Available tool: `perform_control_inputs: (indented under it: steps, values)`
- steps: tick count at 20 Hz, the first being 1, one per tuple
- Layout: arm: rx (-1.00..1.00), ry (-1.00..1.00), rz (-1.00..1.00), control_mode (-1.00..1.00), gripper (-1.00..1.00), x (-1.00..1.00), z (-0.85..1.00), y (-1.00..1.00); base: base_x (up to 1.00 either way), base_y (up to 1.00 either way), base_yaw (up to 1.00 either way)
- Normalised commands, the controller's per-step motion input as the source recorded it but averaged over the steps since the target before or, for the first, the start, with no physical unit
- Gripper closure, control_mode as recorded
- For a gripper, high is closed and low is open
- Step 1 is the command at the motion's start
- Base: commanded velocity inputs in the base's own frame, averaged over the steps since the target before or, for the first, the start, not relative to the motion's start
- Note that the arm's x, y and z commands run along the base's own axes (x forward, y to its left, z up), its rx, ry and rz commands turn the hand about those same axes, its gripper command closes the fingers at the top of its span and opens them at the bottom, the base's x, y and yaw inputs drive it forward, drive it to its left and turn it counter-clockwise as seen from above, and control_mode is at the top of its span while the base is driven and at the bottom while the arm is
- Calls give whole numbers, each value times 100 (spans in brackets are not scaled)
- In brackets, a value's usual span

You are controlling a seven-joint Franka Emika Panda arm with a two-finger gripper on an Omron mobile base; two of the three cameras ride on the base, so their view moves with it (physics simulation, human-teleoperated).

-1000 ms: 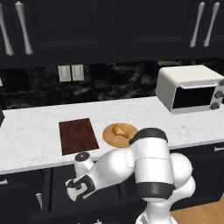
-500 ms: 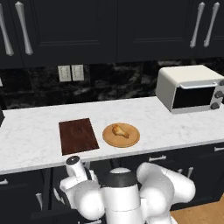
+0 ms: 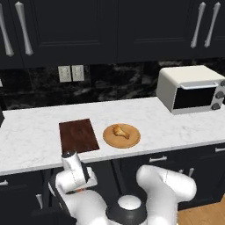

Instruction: Pick up the knife from the drawer and place it on the cutting board. Then place the meat from the plate to the cutting board.

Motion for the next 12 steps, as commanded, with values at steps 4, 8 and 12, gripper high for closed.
perform_control_inputs:
  steps: [4,8,12]
  values:
    - [1,12,-3,-100,100,-100,73,0,0,0,0]
    - [7,13,-2,-100,100,-88,100,-6,0,0,0]
    - [12,5,-5,-100,100,-44,100,-38,0,0,0]
